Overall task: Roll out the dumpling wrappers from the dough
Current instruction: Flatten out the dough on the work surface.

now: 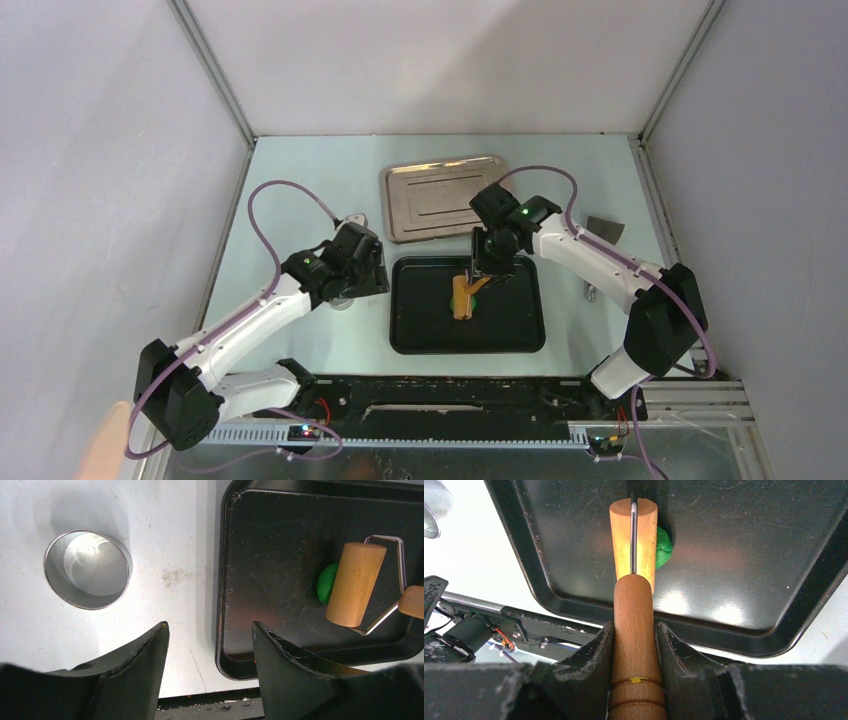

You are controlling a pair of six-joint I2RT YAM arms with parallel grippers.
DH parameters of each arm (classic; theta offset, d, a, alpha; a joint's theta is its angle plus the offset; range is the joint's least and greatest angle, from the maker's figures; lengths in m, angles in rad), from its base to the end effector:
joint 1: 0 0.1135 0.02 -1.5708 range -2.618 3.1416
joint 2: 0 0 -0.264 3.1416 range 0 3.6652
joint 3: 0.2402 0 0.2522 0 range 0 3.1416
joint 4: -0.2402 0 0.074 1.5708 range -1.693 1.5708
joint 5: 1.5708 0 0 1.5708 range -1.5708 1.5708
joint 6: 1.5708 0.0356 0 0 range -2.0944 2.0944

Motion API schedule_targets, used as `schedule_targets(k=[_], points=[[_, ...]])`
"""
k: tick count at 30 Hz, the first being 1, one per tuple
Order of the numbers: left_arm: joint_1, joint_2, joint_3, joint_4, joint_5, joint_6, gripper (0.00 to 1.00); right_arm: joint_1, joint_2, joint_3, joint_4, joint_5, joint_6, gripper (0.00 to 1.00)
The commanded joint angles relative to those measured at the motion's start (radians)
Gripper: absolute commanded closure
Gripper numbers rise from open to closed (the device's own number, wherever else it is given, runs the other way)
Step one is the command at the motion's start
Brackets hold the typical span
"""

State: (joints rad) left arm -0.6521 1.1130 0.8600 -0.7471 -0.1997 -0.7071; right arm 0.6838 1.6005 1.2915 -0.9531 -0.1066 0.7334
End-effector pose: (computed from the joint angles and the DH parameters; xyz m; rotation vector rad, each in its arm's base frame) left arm 0.1746 -0.1245 0.2555 -0.1457 2.5596 -0.2728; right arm 0.2400 0.2005 0.2558 0.0486 2.9469 0.4178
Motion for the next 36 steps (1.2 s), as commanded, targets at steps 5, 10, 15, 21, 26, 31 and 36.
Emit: schedule_targets(k=[5, 10, 15, 21, 26, 31, 36], points=[[-0.001, -0.002, 0.0, 0.01, -0.01, 0.005, 0.34, -0.038, 0.093, -0.123, -0.05, 0.214, -0.04, 1.0], [-0.001, -0.002, 0.005, 0.004, -0.015, 0.01, 0.34, -0.047, 0.038, -0.143, -0.075, 0.229, -0.033, 1.0], [0.0, 0.005, 0.008, 0.004, -0.013, 0.011, 0.34, -0.047, -0.014, -0.144, -0.135, 0.278, -0.032, 1.0], [0.0, 0.007, 0.016, 0.001, -0.019, 0.012, 0.34, -0.047, -0.047, -0.154, -0.167, 0.283, -0.041, 1.0], [-0.001, 0.007, 0.018, -0.004, -0.023, 0.014, 0.34, -0.044, -0.049, -0.154, -0.168, 0.272, -0.048, 1.0], [-0.001, 0.002, 0.02, -0.009, -0.03, 0.014, 0.34, -0.036, -0.02, -0.166, -0.142, 0.268, -0.052, 1.0], [-0.001, 0.001, 0.022, -0.015, -0.031, 0.012, 0.34, -0.026, 0.042, -0.187, -0.071, 0.246, -0.04, 1.0]])
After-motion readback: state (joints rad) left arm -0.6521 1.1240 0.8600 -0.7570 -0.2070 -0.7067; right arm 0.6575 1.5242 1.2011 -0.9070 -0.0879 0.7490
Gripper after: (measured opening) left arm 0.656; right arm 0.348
